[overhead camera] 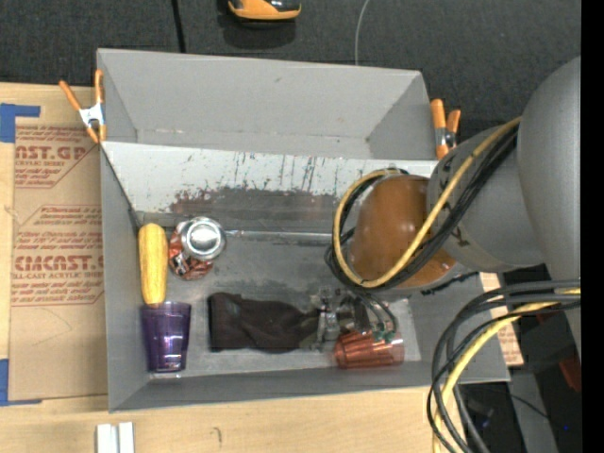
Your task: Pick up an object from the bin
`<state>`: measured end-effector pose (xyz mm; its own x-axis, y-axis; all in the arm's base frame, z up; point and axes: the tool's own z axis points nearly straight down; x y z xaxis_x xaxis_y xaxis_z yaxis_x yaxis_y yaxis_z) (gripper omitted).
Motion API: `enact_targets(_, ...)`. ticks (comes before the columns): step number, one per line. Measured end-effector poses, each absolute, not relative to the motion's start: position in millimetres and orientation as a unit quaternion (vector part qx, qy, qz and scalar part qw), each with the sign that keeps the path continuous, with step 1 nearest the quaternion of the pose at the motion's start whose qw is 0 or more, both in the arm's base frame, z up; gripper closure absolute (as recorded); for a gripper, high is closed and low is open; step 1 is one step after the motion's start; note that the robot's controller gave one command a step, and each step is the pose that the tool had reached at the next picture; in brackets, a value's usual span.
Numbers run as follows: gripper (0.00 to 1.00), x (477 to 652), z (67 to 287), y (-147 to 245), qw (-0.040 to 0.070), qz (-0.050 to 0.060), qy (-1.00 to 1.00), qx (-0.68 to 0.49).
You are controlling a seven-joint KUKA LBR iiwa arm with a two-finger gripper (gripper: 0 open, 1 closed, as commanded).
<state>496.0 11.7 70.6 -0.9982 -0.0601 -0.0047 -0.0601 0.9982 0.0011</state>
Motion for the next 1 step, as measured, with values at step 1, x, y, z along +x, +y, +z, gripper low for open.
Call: enact_targets(1,1.00,500.1,267.1,1.0,-0.001,0.000,0.999,-0.034)
